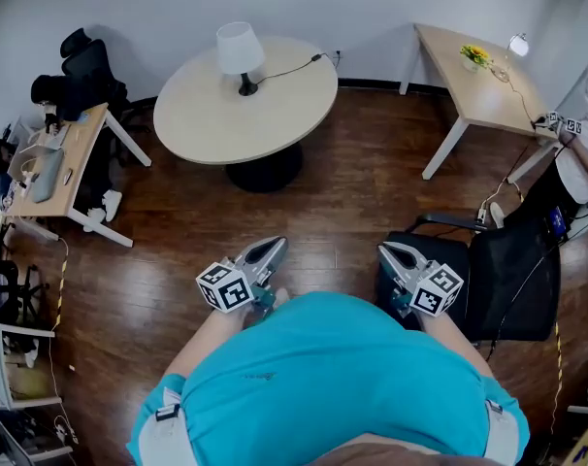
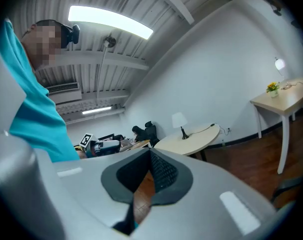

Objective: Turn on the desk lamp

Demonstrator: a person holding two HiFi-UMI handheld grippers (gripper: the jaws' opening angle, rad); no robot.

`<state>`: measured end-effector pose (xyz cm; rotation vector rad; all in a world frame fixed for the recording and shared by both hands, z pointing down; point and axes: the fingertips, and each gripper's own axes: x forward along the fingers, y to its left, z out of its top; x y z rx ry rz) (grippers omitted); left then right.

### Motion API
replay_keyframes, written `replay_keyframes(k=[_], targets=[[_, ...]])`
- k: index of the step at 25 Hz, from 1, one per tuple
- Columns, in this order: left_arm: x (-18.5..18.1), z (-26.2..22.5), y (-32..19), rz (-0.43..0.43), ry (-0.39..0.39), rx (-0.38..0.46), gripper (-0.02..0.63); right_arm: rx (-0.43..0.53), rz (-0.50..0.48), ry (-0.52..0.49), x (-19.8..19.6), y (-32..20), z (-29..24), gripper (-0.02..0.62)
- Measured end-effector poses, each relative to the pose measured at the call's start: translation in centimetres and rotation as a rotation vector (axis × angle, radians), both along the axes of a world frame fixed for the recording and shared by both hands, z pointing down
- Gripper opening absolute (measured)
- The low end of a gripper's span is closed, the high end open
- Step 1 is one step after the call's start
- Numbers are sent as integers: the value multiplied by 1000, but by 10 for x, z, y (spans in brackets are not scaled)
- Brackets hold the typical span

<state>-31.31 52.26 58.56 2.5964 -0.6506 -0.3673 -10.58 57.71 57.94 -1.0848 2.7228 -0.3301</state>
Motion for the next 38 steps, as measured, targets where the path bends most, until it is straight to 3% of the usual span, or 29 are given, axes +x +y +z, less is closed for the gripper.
replay_keyframes(k=[8, 15, 19, 24, 31, 38], targets=[[-136, -5, -132, 40, -23, 46, 106, -33, 57, 0, -125, -138, -31, 2], [-164, -12, -271, 63, -23, 36, 106, -108, 111, 6, -138, -276, -43, 2], [-154, 0, -313, 61, -21, 9, 106, -123, 121, 9, -124, -319, -29, 2], [-95, -10, -360, 35, -67, 12, 106, -122, 99, -10, -56, -374, -27, 2], [81, -45, -435, -86, -95, 10, 106, -89, -12, 0, 124, -457, -36, 2], [228, -57, -526, -99, -188, 18, 106, -23, -92, -11, 243, -550, -50, 2]])
